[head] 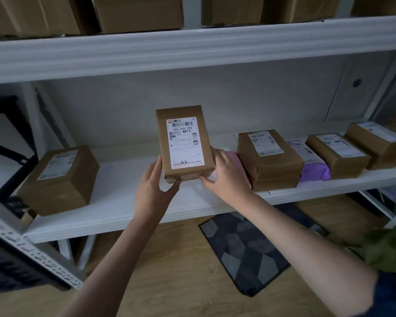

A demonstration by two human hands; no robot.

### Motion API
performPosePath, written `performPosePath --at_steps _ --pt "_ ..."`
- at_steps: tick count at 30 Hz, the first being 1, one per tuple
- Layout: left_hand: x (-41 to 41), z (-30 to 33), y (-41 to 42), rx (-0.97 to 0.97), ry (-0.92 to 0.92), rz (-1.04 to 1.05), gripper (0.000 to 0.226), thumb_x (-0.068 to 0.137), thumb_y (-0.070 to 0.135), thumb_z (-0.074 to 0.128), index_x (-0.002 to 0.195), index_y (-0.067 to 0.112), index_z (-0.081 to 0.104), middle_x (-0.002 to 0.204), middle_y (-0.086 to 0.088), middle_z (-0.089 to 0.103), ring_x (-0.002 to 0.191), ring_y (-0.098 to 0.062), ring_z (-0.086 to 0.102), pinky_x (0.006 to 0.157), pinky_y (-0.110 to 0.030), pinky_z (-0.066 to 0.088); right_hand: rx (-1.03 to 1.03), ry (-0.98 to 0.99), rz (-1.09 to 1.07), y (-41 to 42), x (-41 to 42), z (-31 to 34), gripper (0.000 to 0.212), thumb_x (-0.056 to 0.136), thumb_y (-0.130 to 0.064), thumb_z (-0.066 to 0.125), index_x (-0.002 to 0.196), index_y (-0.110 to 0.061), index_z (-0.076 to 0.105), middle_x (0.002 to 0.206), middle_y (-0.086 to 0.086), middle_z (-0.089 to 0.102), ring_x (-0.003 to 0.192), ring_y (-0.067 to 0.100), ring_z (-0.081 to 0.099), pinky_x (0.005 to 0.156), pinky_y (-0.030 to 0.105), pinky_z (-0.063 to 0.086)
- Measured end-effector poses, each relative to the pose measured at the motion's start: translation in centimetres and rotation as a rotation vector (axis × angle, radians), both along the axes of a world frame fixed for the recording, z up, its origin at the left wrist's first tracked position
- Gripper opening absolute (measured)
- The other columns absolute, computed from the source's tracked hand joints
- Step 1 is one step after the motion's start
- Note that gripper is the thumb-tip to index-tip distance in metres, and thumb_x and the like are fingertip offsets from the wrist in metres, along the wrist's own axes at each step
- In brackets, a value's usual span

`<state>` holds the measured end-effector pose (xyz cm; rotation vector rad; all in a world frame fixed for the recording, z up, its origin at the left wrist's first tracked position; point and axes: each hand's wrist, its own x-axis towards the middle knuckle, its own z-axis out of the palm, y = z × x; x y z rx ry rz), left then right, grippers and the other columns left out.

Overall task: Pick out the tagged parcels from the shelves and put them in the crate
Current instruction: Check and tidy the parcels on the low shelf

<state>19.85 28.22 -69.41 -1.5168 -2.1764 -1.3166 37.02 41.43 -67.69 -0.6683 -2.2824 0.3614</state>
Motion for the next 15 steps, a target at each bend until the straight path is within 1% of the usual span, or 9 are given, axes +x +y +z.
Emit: performPosePath --at_steps 4,7,9,11,15 --pt "-0.4 -0.7 -0.3 -0.02 0.007 -0.001 0.072 0.084 0.032 0.078 0.148 0.026 0.045 0.138 0.004 0.056 0.119 -0.019 0.057 0.086 -0.039 0.057 -0.02 -0.009 0.031 -0.1 0.0 -0.4 0.077 0.086 -0.027 0.079 0.15 -0.009 0.041 0.143 0.006 0.052 0.131 0.016 0.048 0.105 0.016 0.036" --pt "-0.7 -1.6 -0.7 -0.065 -0.015 0.011 0.072 0.083 0.033 0.079 0.147 0.026 0.046 0.134 0.006 0.058 0.113 -0.017 0.058 0.081 -0.032 0.055 -0.105 -0.042 0.044 -0.3 -0.5 -1.1 0.076 0.085 -0.027 0.08 0.15 -0.012 0.042 0.138 0.005 0.054 0.125 0.015 0.052 0.101 0.017 0.039" --pt "-1.3 -2.2 -1.1 -0.098 -0.088 0.001 0.075 0.08 0.034 0.082 0.146 0.028 0.048 0.131 0.008 0.059 0.108 -0.012 0.059 0.081 -0.031 0.055 -0.215 -0.048 0.057 -0.3 -1.0 -1.8 0.073 0.084 -0.026 0.082 0.146 -0.016 0.046 0.133 0.003 0.056 0.12 0.014 0.055 0.1 0.021 0.044" --pt "-2.0 -2.8 -1.1 -0.124 -0.171 -0.026 0.076 0.077 0.034 0.085 0.145 0.028 0.051 0.128 0.01 0.061 0.107 -0.007 0.059 0.085 -0.032 0.057 -0.294 -0.057 0.061 -0.2 -1.5 -2.4 0.07 0.082 -0.025 0.084 0.143 -0.018 0.05 0.129 0.002 0.057 0.117 0.014 0.055 0.1 0.026 0.047" --pt "-3.8 -4.3 -1.3 -0.19 -0.213 -0.025 0.073 0.074 0.038 0.087 0.14 0.03 0.055 0.122 0.011 0.064 0.105 -0.006 0.06 0.086 -0.036 0.058 -0.373 -0.1 0.064 -0.3 -3.0 -3.9 0.067 0.08 -0.027 0.084 0.139 -0.02 0.053 0.126 0.001 0.058 0.111 0.014 0.058 0.097 0.029 0.051"
